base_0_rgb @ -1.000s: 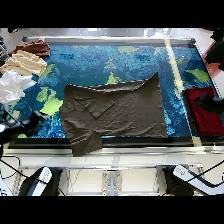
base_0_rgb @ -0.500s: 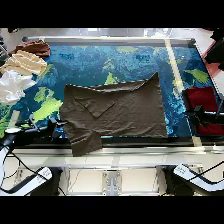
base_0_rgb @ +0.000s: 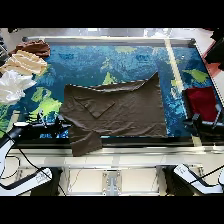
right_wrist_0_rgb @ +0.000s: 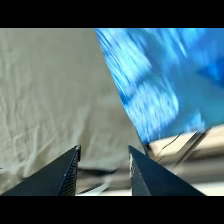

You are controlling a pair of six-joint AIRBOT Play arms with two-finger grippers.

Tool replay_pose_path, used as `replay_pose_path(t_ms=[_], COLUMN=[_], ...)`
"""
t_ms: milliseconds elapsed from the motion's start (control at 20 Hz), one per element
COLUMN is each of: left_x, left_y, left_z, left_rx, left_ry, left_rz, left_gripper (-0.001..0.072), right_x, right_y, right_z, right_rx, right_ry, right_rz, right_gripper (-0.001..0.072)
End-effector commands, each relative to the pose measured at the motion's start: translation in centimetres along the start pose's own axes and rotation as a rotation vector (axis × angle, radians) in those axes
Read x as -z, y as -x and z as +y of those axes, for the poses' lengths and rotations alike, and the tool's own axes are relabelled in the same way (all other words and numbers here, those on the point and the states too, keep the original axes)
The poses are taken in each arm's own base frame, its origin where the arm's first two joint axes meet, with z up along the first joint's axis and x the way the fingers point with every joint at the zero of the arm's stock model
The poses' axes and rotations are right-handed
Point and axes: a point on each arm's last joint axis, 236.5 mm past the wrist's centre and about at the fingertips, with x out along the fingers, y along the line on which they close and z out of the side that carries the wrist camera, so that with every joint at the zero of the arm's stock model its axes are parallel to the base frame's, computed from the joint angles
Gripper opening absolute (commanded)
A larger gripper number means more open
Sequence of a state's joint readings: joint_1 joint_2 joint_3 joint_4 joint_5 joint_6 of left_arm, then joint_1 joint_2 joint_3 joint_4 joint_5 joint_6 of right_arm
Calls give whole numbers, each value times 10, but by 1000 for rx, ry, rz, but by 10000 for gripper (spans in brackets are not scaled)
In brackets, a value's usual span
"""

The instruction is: Fold the shirts.

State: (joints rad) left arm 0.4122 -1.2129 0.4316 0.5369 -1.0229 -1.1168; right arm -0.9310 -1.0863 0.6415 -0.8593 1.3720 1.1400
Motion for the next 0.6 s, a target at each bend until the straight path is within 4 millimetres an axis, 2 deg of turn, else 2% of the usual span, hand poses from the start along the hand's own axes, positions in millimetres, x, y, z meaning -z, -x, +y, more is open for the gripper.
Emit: replay_pose_path(t_ms=[0,100,150,200,250,350,550], left_x=[0,-1,-1,-1,-1,-1,-1], left_y=[3,5,6,6,6,6,6], left_z=[-10,-12,-13,-12,-13,-13,-13], left_rx=[20,23,23,23,23,23,23], left_ry=[-28,-52,-53,-54,-54,-53,-54], left_rz=[-10,-19,-20,-21,-20,-20,-20], left_gripper=[14,14,13,13,13,13,14], right_x=[51,90,101,106,108,103,65], right_y=[-28,-41,-47,-53,-58,-67,-88], right_z=[-17,-21,-19,-19,-21,-26,-27], right_rx=[-82,-84,-96,-94,-78,-41,-12], right_ry=[-264,-360,-378,-383,-377,-363,-351], right_rz=[104,263,302,315,313,282,121], right_gripper=[352,353,355,382,470,474,473])
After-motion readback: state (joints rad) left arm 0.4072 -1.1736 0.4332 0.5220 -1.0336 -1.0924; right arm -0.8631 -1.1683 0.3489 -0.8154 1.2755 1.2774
